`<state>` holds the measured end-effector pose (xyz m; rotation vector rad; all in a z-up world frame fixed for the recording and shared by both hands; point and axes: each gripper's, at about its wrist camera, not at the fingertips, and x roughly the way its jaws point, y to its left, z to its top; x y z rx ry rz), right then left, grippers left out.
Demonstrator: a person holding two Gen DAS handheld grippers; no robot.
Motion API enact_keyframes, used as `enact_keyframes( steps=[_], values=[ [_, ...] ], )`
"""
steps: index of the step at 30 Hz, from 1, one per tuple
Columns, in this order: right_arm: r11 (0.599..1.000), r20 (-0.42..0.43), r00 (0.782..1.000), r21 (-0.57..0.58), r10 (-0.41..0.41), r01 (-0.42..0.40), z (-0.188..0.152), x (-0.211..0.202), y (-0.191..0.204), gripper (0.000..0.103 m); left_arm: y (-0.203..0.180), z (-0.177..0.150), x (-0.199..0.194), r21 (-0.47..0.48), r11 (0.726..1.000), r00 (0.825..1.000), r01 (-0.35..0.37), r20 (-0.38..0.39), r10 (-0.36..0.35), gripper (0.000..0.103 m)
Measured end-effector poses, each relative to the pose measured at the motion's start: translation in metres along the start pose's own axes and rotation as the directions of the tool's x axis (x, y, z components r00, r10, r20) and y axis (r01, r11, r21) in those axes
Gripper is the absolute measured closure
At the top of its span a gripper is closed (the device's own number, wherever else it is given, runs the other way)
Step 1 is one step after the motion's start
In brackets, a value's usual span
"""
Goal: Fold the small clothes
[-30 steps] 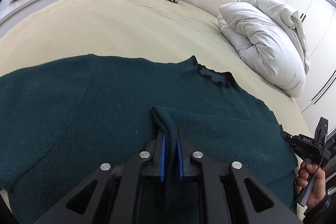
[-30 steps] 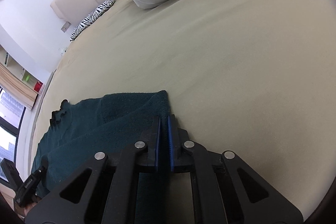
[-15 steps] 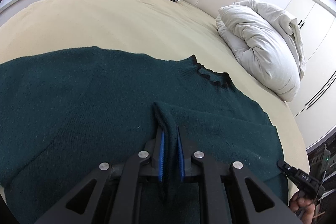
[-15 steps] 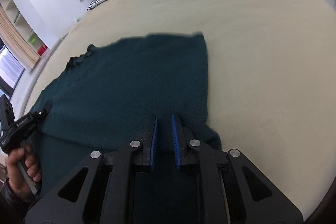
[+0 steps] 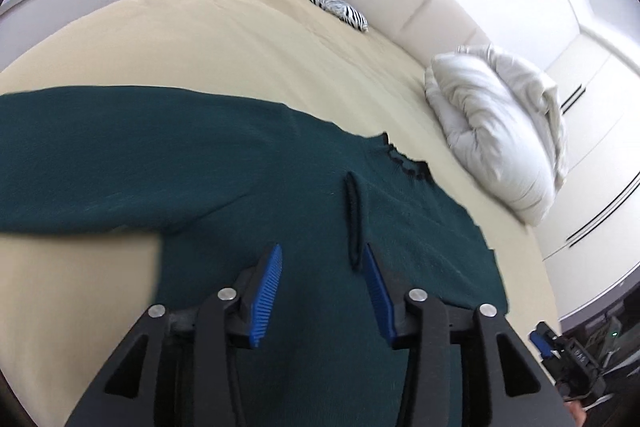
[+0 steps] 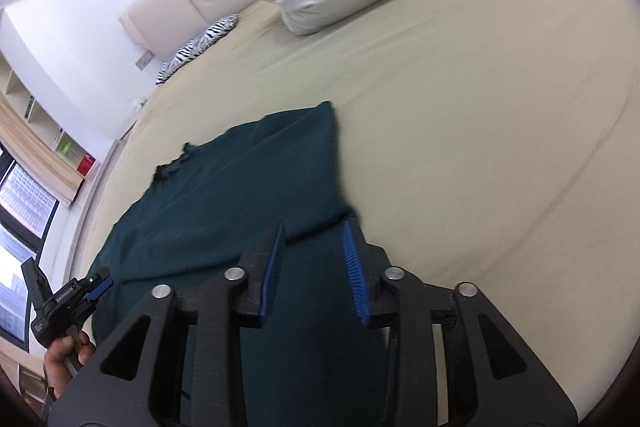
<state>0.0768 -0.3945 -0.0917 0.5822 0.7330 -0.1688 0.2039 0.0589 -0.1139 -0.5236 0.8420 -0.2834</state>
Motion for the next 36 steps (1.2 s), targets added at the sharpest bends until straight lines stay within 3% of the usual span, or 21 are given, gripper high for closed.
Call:
enact_keyframes(
  steps=[3, 7, 11, 13, 16, 19, 20, 23, 26, 28, 30, 32, 36],
  values=[
    [0.998, -0.02, 0.998, -0.023, 0.064, -0.064, -0.023, -0.019, 0.026, 0.06, 0.03, -0.012, -0.047, -0.041, 0.999, 0.998, -0.03, 0.062, 0.033, 0.027],
    [0.986, -0.058, 0.988, -0.077, 0.142, -0.146, -0.054, -0.031, 0.058, 0.047, 0.11, -0.024, -0.111, -0.265, 0.963, 0.984, -0.041, 0.156, 0.085, 0.024],
    [0.973, -0.113, 0.974, -0.097, 0.197, -0.208, -0.084, -0.036, 0.083, 0.044, 0.183, -0.029, -0.144, -0.457, 0.888, 0.97, -0.054, 0.186, 0.155, 0.024],
    [0.97, -0.137, 0.967, -0.087, 0.216, -0.229, -0.093, -0.034, 0.095, 0.044, 0.216, -0.029, -0.159, -0.554, 0.832, 0.96, -0.012, 0.225, 0.164, 0.023],
    [0.968, -0.152, 0.962, -0.081, 0.226, -0.24, -0.1, -0.035, 0.106, 0.044, 0.246, -0.024, -0.167, -0.63, 0.775, 0.945, 0.04, 0.276, 0.176, 0.022],
    [0.966, -0.164, 0.959, -0.081, 0.231, -0.247, -0.101, -0.035, 0.113, 0.044, 0.272, -0.013, -0.158, -0.697, 0.713, 0.942, 0.076, 0.285, 0.178, 0.022],
    [0.966, -0.166, 0.959, -0.082, 0.229, -0.245, -0.102, -0.035, 0.115, 0.044, 0.276, -0.008, -0.155, -0.712, 0.697, 0.939, 0.084, 0.291, 0.184, 0.022],
    [0.965, -0.171, 0.957, -0.077, 0.235, -0.251, -0.105, -0.037, 0.119, 0.044, 0.283, 0.006, -0.146, -0.722, 0.684, 0.929, 0.102, 0.315, 0.194, 0.019],
    [0.967, -0.183, 0.957, -0.075, 0.227, -0.244, -0.103, -0.028, 0.119, 0.044, 0.297, 0.014, -0.144, -0.751, 0.646, 0.917, 0.137, 0.342, 0.203, 0.037],
    [0.967, -0.189, 0.954, -0.064, 0.232, -0.247, -0.102, -0.025, 0.115, 0.044, 0.304, 0.021, -0.14, -0.768, 0.623, 0.919, 0.149, 0.341, 0.2, 0.072],
    [0.967, -0.184, 0.955, -0.058, 0.233, -0.247, -0.101, -0.024, 0.111, 0.044, 0.304, 0.022, -0.146, -0.765, 0.634, 0.916, 0.116, 0.329, 0.231, 0.087],
    [0.967, -0.177, 0.955, -0.047, 0.237, -0.249, -0.101, -0.023, 0.105, 0.044, 0.29, 0.029, -0.155, -0.733, 0.677, 0.902, 0.065, 0.333, 0.275, 0.093],
    [0.967, -0.159, 0.955, -0.012, 0.25, -0.255, -0.1, -0.022, 0.09, 0.044, 0.226, 0.061, -0.156, -0.569, 0.82, 0.889, -0.057, 0.345, 0.301, 0.095]
  ],
)
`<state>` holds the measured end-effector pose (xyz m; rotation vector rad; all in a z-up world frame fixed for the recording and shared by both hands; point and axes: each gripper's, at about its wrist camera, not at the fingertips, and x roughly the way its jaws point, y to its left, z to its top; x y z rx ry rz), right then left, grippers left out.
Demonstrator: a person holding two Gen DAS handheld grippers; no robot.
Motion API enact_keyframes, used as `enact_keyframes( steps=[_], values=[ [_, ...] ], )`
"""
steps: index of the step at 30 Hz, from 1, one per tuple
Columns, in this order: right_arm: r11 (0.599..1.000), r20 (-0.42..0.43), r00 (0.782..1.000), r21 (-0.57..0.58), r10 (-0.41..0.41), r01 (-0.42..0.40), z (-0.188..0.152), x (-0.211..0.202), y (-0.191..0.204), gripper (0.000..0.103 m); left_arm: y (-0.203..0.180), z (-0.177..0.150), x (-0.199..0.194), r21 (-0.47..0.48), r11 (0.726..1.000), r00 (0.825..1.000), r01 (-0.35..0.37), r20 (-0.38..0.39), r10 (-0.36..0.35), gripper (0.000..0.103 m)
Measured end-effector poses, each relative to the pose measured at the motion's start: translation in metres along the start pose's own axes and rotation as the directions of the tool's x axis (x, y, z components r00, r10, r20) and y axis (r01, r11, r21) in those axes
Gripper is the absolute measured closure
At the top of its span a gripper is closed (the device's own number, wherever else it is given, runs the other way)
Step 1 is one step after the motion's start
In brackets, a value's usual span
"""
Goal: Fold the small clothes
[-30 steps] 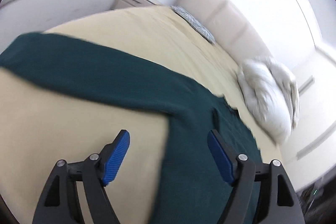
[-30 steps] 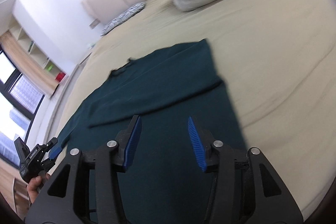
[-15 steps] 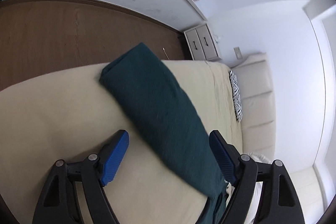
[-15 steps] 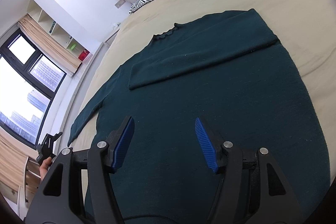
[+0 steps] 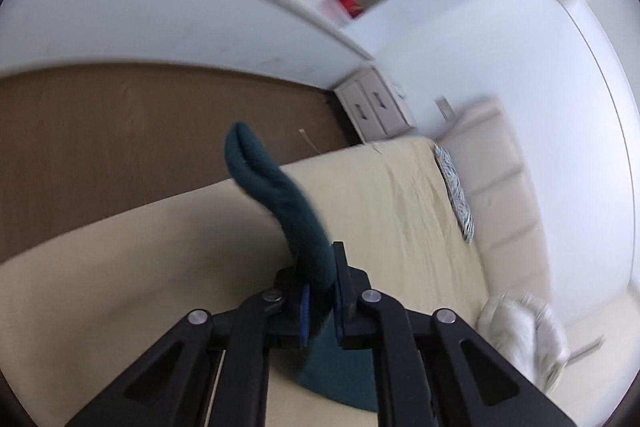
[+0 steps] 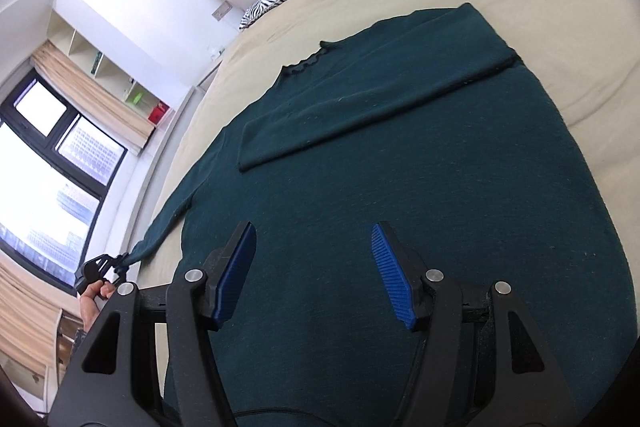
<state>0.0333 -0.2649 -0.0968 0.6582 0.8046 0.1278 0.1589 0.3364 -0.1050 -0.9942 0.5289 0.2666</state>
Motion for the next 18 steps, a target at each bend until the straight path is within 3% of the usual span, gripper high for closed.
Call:
enact_keyframes(
  steps=[3, 5, 7, 9, 10, 12, 14, 16, 18],
  values=[
    [1.0, 0.004, 1.0, 0.018, 0.007, -0.007, -0.003, -0.003, -0.009, 0.044, -0.075, -0.024, 0.001, 0.241, 0.97, 1.0, 0.017, -0.008, -0.016, 0.094],
    [0.999, 0.015, 1.0, 0.03, 0.009, -0.01, -0.004, -0.008, -0.017, 0.044, -0.133, -0.058, 0.007, 0.437, 0.899, 0.999, 0.029, -0.028, -0.019, 0.095],
    [0.999, 0.031, 0.999, 0.045, 0.008, -0.01, -0.005, -0.014, -0.026, 0.044, -0.185, -0.108, 0.012, 0.622, 0.782, 0.999, 0.047, -0.051, -0.019, 0.095],
    [0.997, 0.051, 0.999, 0.072, 0.003, -0.007, -0.004, -0.023, -0.038, 0.044, -0.231, -0.177, 0.018, 0.78, 0.621, 0.997, 0.073, -0.077, -0.02, 0.094],
    [0.996, 0.059, 0.998, 0.086, -0.001, -0.004, -0.003, -0.026, -0.044, 0.044, -0.242, -0.206, 0.018, 0.822, 0.562, 0.995, 0.089, -0.092, -0.024, 0.094],
    [0.994, 0.077, 0.997, 0.112, -0.007, -0.002, -0.002, -0.033, -0.055, 0.044, -0.265, -0.276, 0.02, 0.905, 0.406, 0.992, 0.126, -0.125, -0.029, 0.094],
    [0.992, 0.093, 0.996, 0.129, -0.017, 0.005, -0.001, -0.038, -0.064, 0.044, -0.271, -0.325, 0.022, 0.943, 0.297, 0.988, 0.15, -0.151, -0.022, 0.094],
    [0.99, 0.105, 0.994, 0.142, -0.025, 0.01, 0.0, -0.043, -0.073, 0.044, -0.273, -0.362, 0.032, 0.964, 0.21, 0.986, 0.162, -0.166, 0.0, 0.09],
    [0.987, 0.108, 0.993, 0.158, -0.037, 0.02, 0.001, -0.046, -0.082, 0.044, -0.267, -0.388, 0.045, 0.965, 0.187, 0.979, 0.184, -0.196, 0.049, 0.085]
  ],
)
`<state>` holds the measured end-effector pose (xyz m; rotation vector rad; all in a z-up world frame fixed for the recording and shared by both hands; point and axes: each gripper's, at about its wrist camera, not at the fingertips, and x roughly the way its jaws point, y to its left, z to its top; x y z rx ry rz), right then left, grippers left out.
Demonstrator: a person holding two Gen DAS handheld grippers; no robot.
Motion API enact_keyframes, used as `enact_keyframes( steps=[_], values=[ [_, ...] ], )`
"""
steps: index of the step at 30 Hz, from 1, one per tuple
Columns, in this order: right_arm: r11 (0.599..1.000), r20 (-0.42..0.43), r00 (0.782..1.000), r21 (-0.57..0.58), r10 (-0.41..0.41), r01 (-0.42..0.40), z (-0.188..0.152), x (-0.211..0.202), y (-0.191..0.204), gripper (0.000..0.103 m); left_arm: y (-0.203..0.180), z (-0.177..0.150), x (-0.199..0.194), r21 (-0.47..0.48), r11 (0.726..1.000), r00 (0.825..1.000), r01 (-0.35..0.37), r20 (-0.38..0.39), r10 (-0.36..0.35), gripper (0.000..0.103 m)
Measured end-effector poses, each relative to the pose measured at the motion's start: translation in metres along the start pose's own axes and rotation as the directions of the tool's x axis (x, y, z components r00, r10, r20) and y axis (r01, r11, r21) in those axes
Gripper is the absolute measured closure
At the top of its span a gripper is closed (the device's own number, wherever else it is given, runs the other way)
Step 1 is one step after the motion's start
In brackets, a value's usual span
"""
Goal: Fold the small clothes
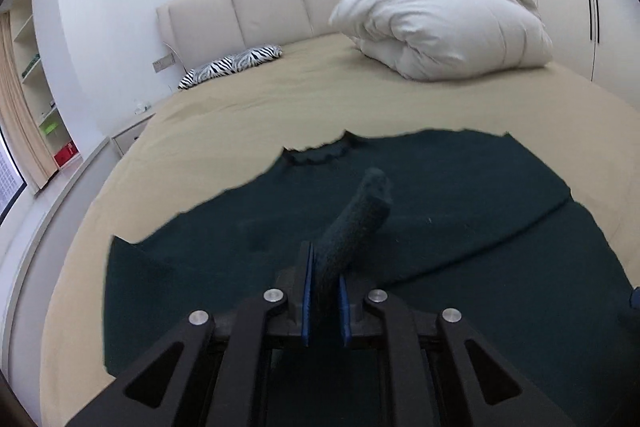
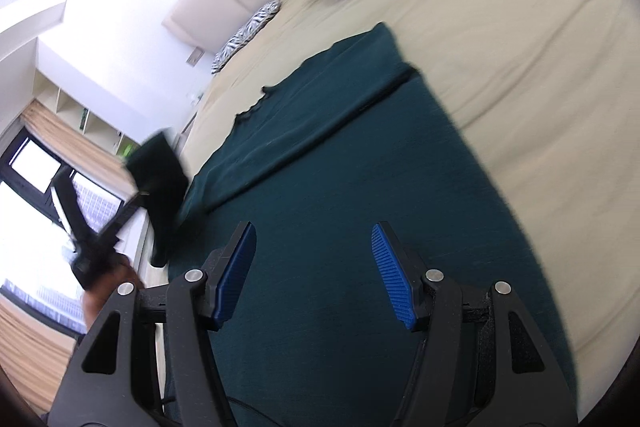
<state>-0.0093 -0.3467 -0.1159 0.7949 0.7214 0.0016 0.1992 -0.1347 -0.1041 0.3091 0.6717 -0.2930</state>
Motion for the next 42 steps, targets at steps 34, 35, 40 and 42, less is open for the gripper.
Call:
enact_keyframes(
  steps=[34, 35, 40, 42],
  values=[
    [0.916, -0.218, 0.971, -0.4, -0.103, 0.008, 0.049, 0.18, 0.145, 0.097, 0.196, -0.112, -0.072, -0.574, 0.818, 0.999, 0.041, -0.007, -0.054, 0.017],
    [0.896, -0.186, 0.978, -0.445, -0.09, -0.002, 0.053, 0.171, 0.157, 0.097, 0.201, -0.108, -0.071, -0.576, 0.816, 0.999, 0.034, -0.002, -0.043, 0.017],
    [0.821, -0.036, 0.997, -0.57, -0.067, 0.034, 0.081, 0.141, 0.184, 0.097, 0.234, -0.088, -0.059, -0.593, 0.805, 0.999, -0.025, 0.01, 0.039, 0.017],
    [0.831, -0.027, 0.996, -0.553, -0.087, 0.058, 0.099, 0.152, 0.17, 0.097, 0.243, -0.08, -0.046, -0.603, 0.797, 1.0, -0.018, 0.01, 0.03, 0.017]
  ],
)
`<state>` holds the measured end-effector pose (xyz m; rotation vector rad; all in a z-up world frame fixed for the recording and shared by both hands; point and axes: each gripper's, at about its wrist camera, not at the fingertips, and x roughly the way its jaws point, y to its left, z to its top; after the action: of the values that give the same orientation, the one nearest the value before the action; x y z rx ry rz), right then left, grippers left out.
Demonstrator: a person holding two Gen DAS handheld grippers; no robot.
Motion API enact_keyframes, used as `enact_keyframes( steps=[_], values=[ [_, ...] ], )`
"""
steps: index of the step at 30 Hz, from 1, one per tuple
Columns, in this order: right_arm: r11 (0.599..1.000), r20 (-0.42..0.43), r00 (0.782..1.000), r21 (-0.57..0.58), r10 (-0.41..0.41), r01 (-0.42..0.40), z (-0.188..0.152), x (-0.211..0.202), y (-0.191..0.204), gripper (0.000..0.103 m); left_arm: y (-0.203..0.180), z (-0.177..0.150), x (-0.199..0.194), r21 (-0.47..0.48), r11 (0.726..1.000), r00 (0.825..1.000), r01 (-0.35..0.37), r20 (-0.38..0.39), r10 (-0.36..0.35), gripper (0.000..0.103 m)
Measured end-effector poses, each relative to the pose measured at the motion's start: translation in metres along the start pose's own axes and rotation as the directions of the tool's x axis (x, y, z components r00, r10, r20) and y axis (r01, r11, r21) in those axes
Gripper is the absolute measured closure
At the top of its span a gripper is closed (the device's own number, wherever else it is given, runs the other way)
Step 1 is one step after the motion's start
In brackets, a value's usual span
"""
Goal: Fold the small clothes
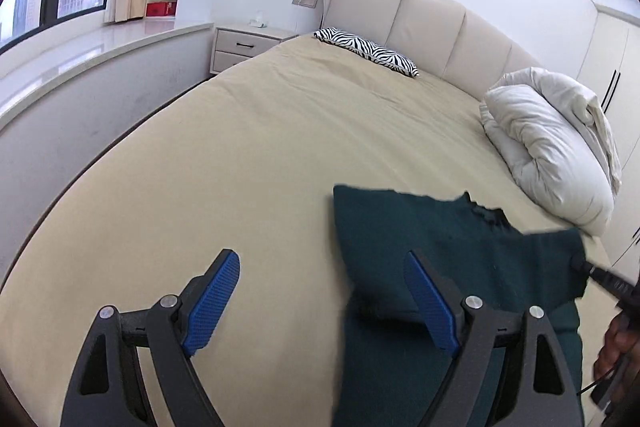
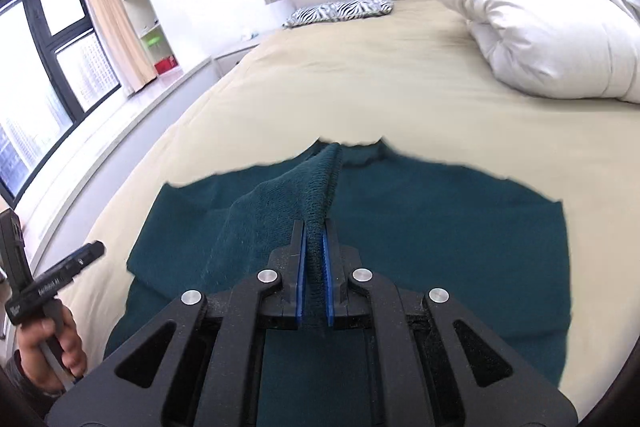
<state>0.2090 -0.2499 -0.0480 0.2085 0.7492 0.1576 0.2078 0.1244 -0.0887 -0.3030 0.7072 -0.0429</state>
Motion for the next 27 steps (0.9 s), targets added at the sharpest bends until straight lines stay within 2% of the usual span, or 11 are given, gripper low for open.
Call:
enact_keyframes(
  steps=[3, 6, 10, 13, 14, 16, 17, 19, 22, 24, 27],
  values=[
    [0.998, -0.051, 0.998, 0.047, -0.033, 0.036, -0.006, 0.028, -0.033, 0.097, -0.008, 0.011, 0.028, 0.036, 0.999, 0.999, -0.031, -0.037, 0.032, 0.017],
    [0.988, -0.133, 0.991, 0.144, -0.029, 0.049, -0.026, 0.059, -0.067, 0.097, -0.014, 0.015, 0.055, 0.044, 0.998, 0.995, -0.038, -0.088, 0.042, 0.017],
    [0.981, -0.118, 0.993, 0.193, 0.012, 0.011, -0.041, 0.066, -0.08, 0.096, -0.023, 0.016, 0.089, 0.071, 0.997, 0.984, -0.043, -0.172, 0.055, 0.017],
    [0.982, -0.115, 0.993, 0.187, 0.017, 0.005, -0.039, 0.066, -0.082, 0.096, -0.024, 0.022, 0.104, 0.076, 0.996, 0.979, -0.043, -0.194, 0.057, 0.02],
    [0.983, -0.107, 0.994, 0.182, 0.018, 0.002, -0.04, 0.062, -0.082, 0.096, -0.024, 0.024, 0.108, 0.073, 0.997, 0.977, -0.038, -0.205, 0.053, 0.024],
    [0.987, -0.078, 0.997, 0.158, 0.013, -0.001, -0.036, 0.054, -0.078, 0.096, -0.025, 0.027, 0.119, 0.077, 0.996, 0.972, -0.034, -0.228, 0.051, 0.046],
    [0.989, -0.065, 0.998, 0.147, 0.008, 0.002, -0.036, 0.045, -0.075, 0.096, -0.028, 0.028, 0.123, 0.092, 0.995, 0.97, -0.036, -0.236, 0.057, 0.052],
    [0.992, -0.033, 0.999, 0.126, 0.002, 0.002, -0.031, 0.037, -0.068, 0.096, -0.034, 0.029, 0.132, 0.119, 0.993, 0.967, -0.029, -0.248, 0.058, 0.078],
    [0.993, -0.059, 0.998, 0.115, -0.017, 0.023, -0.031, 0.043, -0.066, 0.096, -0.042, 0.03, 0.139, 0.146, 0.989, 0.965, -0.021, -0.256, 0.059, 0.092],
    [0.991, -0.12, 0.992, 0.123, -0.035, 0.05, -0.038, 0.058, -0.072, 0.097, -0.042, 0.03, 0.136, 0.155, 0.988, 0.968, -0.022, -0.244, 0.06, 0.095],
    [0.982, -0.105, 0.994, 0.187, -0.018, 0.037, -0.041, 0.056, -0.078, 0.097, -0.036, 0.033, 0.118, 0.153, 0.988, 0.984, -0.026, -0.172, 0.053, 0.095]
  ],
)
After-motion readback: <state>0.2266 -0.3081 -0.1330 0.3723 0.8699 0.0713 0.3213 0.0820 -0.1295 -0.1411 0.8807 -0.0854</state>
